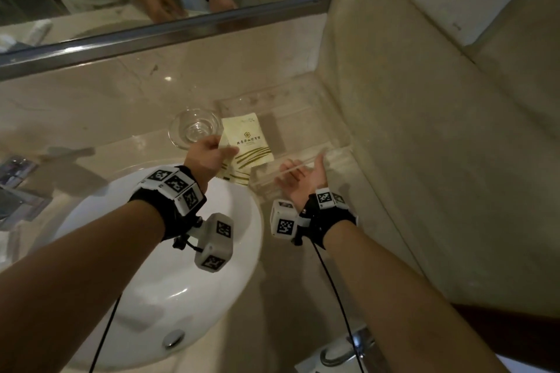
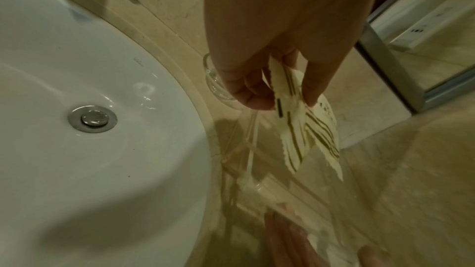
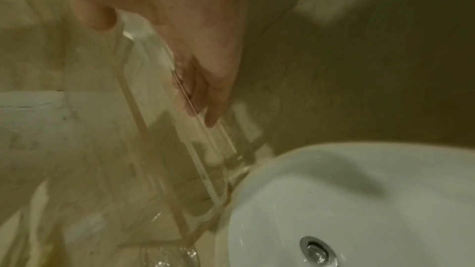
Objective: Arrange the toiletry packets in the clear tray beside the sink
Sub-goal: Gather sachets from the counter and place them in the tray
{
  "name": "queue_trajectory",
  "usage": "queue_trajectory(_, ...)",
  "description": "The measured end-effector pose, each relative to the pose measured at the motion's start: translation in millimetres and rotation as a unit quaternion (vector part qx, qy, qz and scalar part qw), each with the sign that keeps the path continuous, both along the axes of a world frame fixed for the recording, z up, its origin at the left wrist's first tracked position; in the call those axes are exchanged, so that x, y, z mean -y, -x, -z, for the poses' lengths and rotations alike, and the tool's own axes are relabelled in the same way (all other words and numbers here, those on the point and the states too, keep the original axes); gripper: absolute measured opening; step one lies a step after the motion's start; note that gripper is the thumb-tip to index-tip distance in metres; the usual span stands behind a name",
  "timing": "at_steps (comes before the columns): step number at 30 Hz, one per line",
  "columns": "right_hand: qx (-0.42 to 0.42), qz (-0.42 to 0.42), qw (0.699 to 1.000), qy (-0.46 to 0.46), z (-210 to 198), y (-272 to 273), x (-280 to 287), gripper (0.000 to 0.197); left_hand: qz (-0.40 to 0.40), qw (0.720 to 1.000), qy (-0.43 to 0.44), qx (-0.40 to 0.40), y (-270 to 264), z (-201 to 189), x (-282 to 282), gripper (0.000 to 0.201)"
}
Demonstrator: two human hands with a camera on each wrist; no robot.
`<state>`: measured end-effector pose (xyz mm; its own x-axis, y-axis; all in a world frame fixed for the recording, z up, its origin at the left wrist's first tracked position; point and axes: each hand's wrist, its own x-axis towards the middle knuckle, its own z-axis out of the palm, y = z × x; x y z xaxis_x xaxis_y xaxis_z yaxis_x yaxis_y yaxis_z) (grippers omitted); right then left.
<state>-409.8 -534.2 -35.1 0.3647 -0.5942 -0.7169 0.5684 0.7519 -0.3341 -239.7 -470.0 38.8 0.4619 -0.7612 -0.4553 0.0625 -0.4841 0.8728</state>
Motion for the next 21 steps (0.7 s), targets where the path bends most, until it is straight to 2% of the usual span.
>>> queue_trajectory(2, -0.016, -0.005, 1.0, 0.004, 0.5, 3.4, -4.8, 0.052, 0.003, 1.0, 0.005, 0.003, -0.9, -1.5, 2.6, 0.025)
queue_trajectory(4, -0.069, -0.016, 0.997, 0.01, 1.2, 7.5, -10.0, 0.042, -0.002, 1.0, 0.01, 0.004, -1.1, -1.7, 3.3, 0.027)
queue_trajectory(9, -0.197, -0.079, 0.977, 0.03, 2.9, 15.0, -19.5, 0.029, -0.008, 1.0, 0.013, 0.003, -0.2, 0.9, -3.6, 0.024)
queue_trajectory(12, -0.249, -0.112, 0.961, 0.031, -0.5, 20.2, -24.2, 0.021, -0.011, 1.0, 0.015, 0.004, -1.5, 1.6, -8.6, 0.011)
queue_trajectory(15, -0.282, -0.12, 0.952, 0.02, 1.5, 26.8, -25.3, 0.012, -0.016, 1.0, 0.022, 0.002, -3.9, -1.1, -13.6, 0.013)
queue_trajectory(21, -0.293, -0.14, 0.945, 0.02, -0.1, 36.9, -34.7, 0.012, -0.01, 0.999, 0.027, -0.012, -7.7, -4.4, -23.2, 0.017)
